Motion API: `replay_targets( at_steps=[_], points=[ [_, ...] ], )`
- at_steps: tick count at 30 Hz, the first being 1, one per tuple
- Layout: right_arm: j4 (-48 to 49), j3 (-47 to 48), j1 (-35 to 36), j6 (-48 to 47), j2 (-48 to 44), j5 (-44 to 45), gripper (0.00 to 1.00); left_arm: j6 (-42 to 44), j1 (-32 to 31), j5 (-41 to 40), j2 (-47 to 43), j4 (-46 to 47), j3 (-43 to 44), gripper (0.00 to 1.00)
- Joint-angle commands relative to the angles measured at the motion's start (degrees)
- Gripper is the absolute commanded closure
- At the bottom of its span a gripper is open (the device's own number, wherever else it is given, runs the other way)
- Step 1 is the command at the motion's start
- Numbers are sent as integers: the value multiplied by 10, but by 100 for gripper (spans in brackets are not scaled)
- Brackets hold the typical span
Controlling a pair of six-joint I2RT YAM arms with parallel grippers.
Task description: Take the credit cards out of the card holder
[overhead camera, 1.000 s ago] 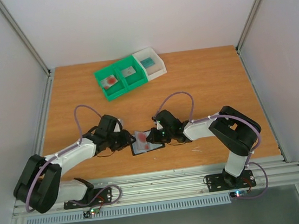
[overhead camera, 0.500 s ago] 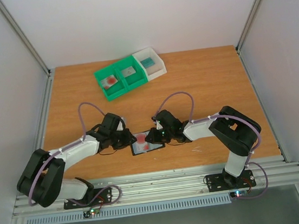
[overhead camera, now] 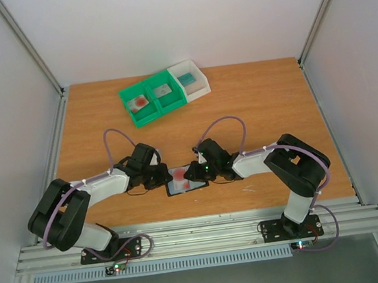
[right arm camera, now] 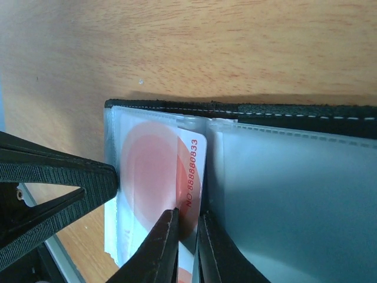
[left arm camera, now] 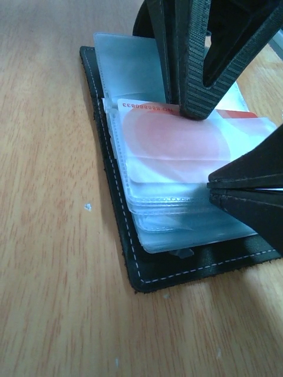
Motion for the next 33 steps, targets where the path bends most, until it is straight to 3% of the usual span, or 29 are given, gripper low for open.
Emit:
replay_targets(
  at_steps=[1,12,33],
  points=[
    [8,-12,-5,4,0,0,89,19,-2,-32,12,-7,-8,98],
    [17,-31,-18,8,-16,0,99,24,-2,-42,15,-16,-10,98],
    [13,-77,-45,29,-72,9,99,9,-2,-33,10,-5,-9,94]
  ],
)
